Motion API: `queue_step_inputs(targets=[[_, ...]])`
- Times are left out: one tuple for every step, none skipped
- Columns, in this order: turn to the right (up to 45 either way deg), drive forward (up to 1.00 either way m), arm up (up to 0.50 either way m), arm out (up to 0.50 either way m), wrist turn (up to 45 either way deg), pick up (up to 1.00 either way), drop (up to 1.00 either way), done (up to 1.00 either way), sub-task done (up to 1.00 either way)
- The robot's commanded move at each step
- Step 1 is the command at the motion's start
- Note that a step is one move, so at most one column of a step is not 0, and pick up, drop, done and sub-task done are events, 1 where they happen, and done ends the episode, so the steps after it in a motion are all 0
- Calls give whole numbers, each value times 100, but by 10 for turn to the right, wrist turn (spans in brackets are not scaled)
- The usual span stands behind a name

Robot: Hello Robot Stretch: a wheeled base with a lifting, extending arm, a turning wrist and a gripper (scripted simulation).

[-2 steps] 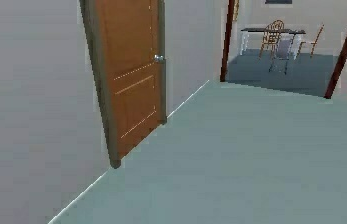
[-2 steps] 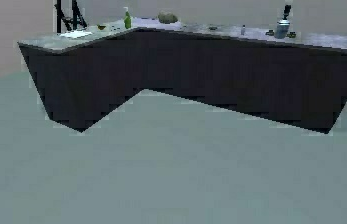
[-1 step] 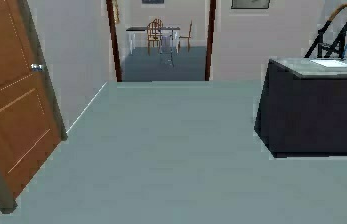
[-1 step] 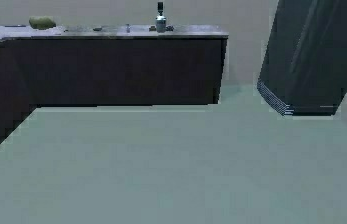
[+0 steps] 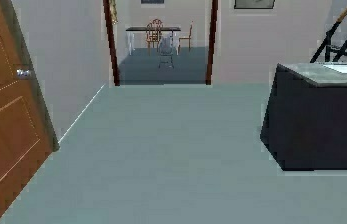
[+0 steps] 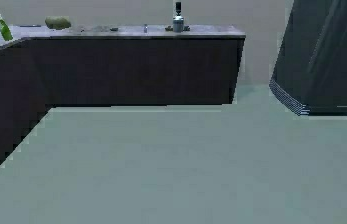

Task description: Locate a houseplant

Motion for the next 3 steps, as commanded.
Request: queue_step_inputs(targets=[[0,100,0,0,0,0,0,0,0],[30,0,0,0,0,0,0,0,0],[0,100,0,0,0,0,0,0,0]])
